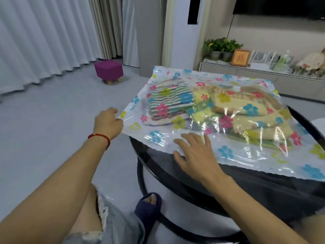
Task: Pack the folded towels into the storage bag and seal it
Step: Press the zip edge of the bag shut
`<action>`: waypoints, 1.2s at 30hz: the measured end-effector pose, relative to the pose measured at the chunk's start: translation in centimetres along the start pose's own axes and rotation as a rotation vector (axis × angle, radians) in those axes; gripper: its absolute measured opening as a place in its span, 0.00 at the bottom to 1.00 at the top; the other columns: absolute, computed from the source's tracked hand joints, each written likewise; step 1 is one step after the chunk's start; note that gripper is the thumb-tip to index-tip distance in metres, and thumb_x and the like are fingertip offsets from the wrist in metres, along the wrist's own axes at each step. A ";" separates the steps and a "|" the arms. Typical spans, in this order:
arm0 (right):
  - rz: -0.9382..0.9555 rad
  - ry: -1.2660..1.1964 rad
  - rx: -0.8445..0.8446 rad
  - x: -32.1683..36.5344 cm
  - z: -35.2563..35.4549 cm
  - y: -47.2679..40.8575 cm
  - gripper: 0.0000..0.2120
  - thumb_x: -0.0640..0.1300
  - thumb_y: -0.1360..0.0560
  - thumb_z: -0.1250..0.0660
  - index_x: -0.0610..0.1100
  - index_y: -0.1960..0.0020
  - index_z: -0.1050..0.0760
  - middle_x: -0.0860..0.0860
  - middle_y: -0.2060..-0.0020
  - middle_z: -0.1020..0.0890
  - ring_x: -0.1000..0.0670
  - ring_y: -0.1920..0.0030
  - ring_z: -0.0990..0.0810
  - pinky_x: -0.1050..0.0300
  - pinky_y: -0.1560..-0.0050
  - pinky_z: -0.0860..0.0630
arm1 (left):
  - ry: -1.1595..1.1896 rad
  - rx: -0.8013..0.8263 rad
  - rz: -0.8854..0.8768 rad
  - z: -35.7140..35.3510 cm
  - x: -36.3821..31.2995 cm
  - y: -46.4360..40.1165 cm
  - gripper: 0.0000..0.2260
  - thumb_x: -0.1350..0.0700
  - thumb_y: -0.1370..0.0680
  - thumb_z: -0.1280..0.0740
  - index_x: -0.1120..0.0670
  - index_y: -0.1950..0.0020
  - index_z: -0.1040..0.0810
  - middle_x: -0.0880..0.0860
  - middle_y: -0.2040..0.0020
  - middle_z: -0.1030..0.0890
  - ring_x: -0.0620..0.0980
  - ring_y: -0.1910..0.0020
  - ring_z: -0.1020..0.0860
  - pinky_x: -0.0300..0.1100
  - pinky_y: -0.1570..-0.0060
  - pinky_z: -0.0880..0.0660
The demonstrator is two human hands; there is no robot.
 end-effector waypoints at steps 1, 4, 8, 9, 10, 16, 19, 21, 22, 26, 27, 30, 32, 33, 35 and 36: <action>0.030 -0.041 -0.018 2.1 -0.4 -1.0 0.20 0.55 0.19 0.37 0.51 0.29 0.25 0.49 0.28 0.24 0.43 0.25 0.32 0.30 0.23 0.47 | 0.084 0.028 0.106 0.1 2.2 -0.4 0.19 0.58 0.24 0.37 0.58 0.33 0.25 0.62 0.39 0.22 0.63 0.42 0.23 0.52 0.39 0.26; 0.101 -0.148 -0.069 8.5 -1.5 -4.3 0.20 0.54 0.20 0.34 0.51 0.30 0.23 0.50 0.32 0.22 0.43 0.28 0.29 0.30 0.24 0.46 | 0.459 0.149 0.313 -0.9 5.5 -0.1 0.11 0.57 0.24 0.36 0.62 0.50 0.19 0.61 0.56 0.18 0.55 0.65 0.24 0.45 0.62 0.23; 0.181 -0.153 -0.136 15.1 -2.3 -8.7 0.21 0.53 0.20 0.33 0.50 0.28 0.27 0.49 0.32 0.22 0.43 0.30 0.27 0.32 0.24 0.44 | 0.703 0.154 0.293 -0.7 5.3 -0.1 0.08 0.56 0.25 0.31 0.60 0.60 0.19 0.57 0.65 0.21 0.50 0.72 0.31 0.41 0.70 0.31; 0.189 -0.142 -0.142 16.0 -2.5 -9.6 0.20 0.51 0.19 0.33 0.50 0.29 0.26 0.49 0.34 0.20 0.43 0.32 0.26 0.33 0.24 0.43 | 0.708 0.167 0.264 -0.6 5.0 -0.2 0.09 0.55 0.25 0.30 0.60 0.61 0.19 0.56 0.66 0.21 0.50 0.71 0.30 0.42 0.69 0.30; 0.193 -0.128 -0.153 16.7 -2.7 -10.3 0.17 0.50 0.19 0.34 0.49 0.31 0.26 0.49 0.37 0.19 0.43 0.34 0.25 0.36 0.25 0.41 | 0.701 0.188 0.248 -0.8 4.8 -0.2 0.09 0.55 0.25 0.30 0.60 0.61 0.18 0.56 0.65 0.20 0.50 0.70 0.29 0.43 0.68 0.30; 0.161 -0.126 -0.307 16.1 -2.5 -11.4 0.07 0.41 0.21 0.33 0.44 0.44 0.18 0.47 0.53 0.16 0.41 0.49 0.20 0.43 0.39 0.28 | 0.748 0.233 0.254 -1.5 5.0 -0.8 0.12 0.61 0.24 0.31 0.72 0.51 0.21 0.60 0.62 0.24 0.50 0.70 0.32 0.42 0.70 0.33; 0.193 -0.105 -0.281 15.8 -3.0 -11.0 0.10 0.38 0.21 0.34 0.46 0.44 0.18 0.49 0.50 0.16 0.42 0.47 0.20 0.46 0.40 0.31 | 0.689 0.220 0.222 -1.5 4.7 -0.8 0.10 0.60 0.22 0.32 0.67 0.55 0.20 0.60 0.62 0.24 0.50 0.70 0.31 0.42 0.70 0.32; 0.193 -0.096 -0.290 14.6 -2.6 -10.1 0.12 0.35 0.25 0.30 0.46 0.44 0.17 0.50 0.50 0.15 0.42 0.48 0.20 0.46 0.42 0.29 | 0.527 0.178 0.165 -1.1 4.2 -0.8 0.10 0.57 0.21 0.35 0.63 0.55 0.19 0.60 0.61 0.22 0.52 0.68 0.28 0.43 0.67 0.30; 0.184 -0.084 -0.303 13.6 -2.3 -9.5 0.13 0.35 0.26 0.29 0.46 0.44 0.16 0.50 0.50 0.15 0.41 0.49 0.19 0.46 0.43 0.28 | 0.367 0.124 0.116 -0.6 3.8 -0.7 0.10 0.56 0.21 0.36 0.62 0.53 0.20 0.60 0.59 0.20 0.54 0.65 0.26 0.44 0.65 0.28; 0.146 -0.075 -0.314 8.8 -0.5 -6.3 0.12 0.45 0.24 0.27 0.45 0.42 0.16 0.48 0.47 0.15 0.40 0.46 0.18 0.43 0.43 0.26 | -0.162 -0.237 -0.238 1.7 -3.2 1.8 0.13 0.63 0.25 0.36 0.53 0.42 0.25 0.56 0.45 0.24 0.59 0.45 0.28 0.52 0.50 0.27; 0.147 -0.103 -0.290 7.4 -0.1 -5.4 0.14 0.48 0.24 0.27 0.44 0.41 0.16 0.48 0.46 0.15 0.40 0.44 0.18 0.41 0.42 0.26 | -0.148 -0.267 -0.366 1.2 -5.8 3.3 0.15 0.63 0.26 0.35 0.52 0.41 0.24 0.55 0.44 0.24 0.58 0.44 0.28 0.52 0.48 0.28; 0.114 -0.094 -0.297 1.6 2.6 -2.0 0.12 0.46 0.25 0.28 0.42 0.44 0.16 0.46 0.48 0.14 0.40 0.46 0.17 0.40 0.44 0.24 | -0.093 -0.091 -0.680 -4.3 -12.7 8.2 0.12 0.57 0.24 0.35 0.50 0.41 0.22 0.51 0.43 0.23 0.55 0.40 0.29 0.50 0.41 0.30; -0.019 -0.059 -0.302 -5.1 4.8 0.5 0.09 0.41 0.25 0.28 0.41 0.46 0.16 0.46 0.50 0.14 0.38 0.49 0.17 0.41 0.46 0.24 | -0.087 0.090 -0.803 -9.3 -16.2 11.8 0.13 0.54 0.23 0.36 0.51 0.38 0.23 0.51 0.40 0.24 0.54 0.37 0.30 0.50 0.38 0.32; -0.125 -0.034 -0.293 -9.1 6.0 1.9 0.09 0.40 0.25 0.28 0.41 0.46 0.16 0.45 0.50 0.14 0.37 0.47 0.17 0.40 0.45 0.25 | -0.087 0.160 -0.867 -11.5 -18.0 13.7 0.14 0.53 0.22 0.37 0.51 0.36 0.24 0.51 0.38 0.24 0.54 0.36 0.30 0.49 0.36 0.33; -0.365 0.041 -0.280 -17.2 8.4 5.1 0.11 0.40 0.25 0.30 0.41 0.44 0.16 0.44 0.46 0.14 0.36 0.41 0.20 0.40 0.39 0.27 | -0.096 0.241 -1.015 -15.1 -21.7 17.6 0.17 0.52 0.21 0.38 0.51 0.33 0.26 0.51 0.34 0.26 0.53 0.34 0.31 0.48 0.33 0.36; -0.485 0.054 -0.297 -20.8 9.6 7.0 0.11 0.40 0.24 0.31 0.42 0.43 0.16 0.44 0.43 0.15 0.37 0.38 0.22 0.40 0.36 0.28 | -0.091 0.267 -1.076 -16.5 -23.4 19.3 0.18 0.52 0.21 0.38 0.52 0.32 0.27 0.52 0.32 0.27 0.54 0.33 0.32 0.49 0.32 0.36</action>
Point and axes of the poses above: each hand's wrist, its own y-axis away from the middle knuckle, its own z-axis out of the back of the hand, x = y × z, the point moved 9 cm from there along -y, towards the middle knuckle
